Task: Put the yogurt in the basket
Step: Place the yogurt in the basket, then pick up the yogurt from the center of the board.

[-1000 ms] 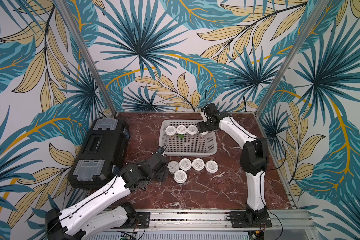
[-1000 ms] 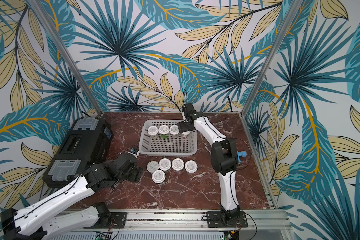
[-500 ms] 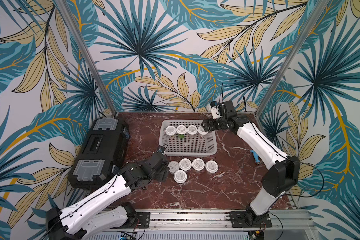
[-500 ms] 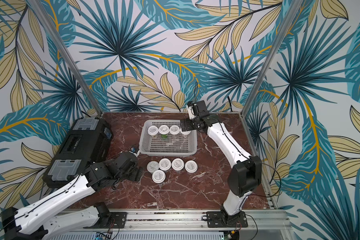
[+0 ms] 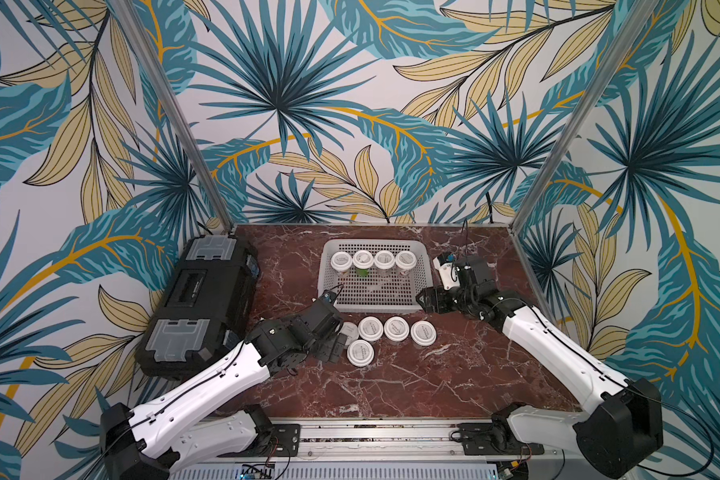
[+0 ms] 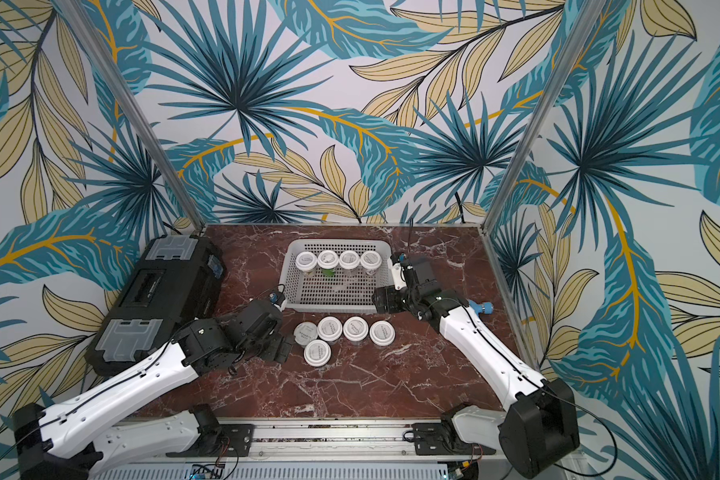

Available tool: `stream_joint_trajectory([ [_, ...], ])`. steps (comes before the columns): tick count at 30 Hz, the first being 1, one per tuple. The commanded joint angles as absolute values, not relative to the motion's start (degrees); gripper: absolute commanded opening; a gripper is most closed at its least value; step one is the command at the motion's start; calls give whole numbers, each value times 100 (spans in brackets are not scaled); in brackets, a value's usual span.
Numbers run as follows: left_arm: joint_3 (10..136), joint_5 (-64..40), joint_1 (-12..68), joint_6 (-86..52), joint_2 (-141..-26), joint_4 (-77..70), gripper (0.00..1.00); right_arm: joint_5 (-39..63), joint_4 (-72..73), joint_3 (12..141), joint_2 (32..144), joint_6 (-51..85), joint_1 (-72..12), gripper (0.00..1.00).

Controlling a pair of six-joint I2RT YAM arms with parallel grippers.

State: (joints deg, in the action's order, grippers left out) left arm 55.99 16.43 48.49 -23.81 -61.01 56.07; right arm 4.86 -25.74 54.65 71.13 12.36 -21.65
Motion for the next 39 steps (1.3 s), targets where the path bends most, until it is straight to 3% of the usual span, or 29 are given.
stream_joint_trajectory([
  [1,5982,1560,4993,-2445,-6255,5748,100,-121,-1727,4896,6929,1410,-2179,91],
  [11,5880,1413,5320,-2602,-6287,5429,100,-682,-429,3754,6200,1798,-2179,89],
  [27,5986,1311,5845,-2642,-7049,5132,100,-879,-527,3666,5775,1779,-2179,89],
  [31,5836,1324,5906,-2681,-7102,4787,89,-853,-519,3674,5798,1774,-2180,89],
  [39,5815,1274,5907,-2676,-7532,4505,89,-848,-517,3677,5799,1779,-2180,89],
])
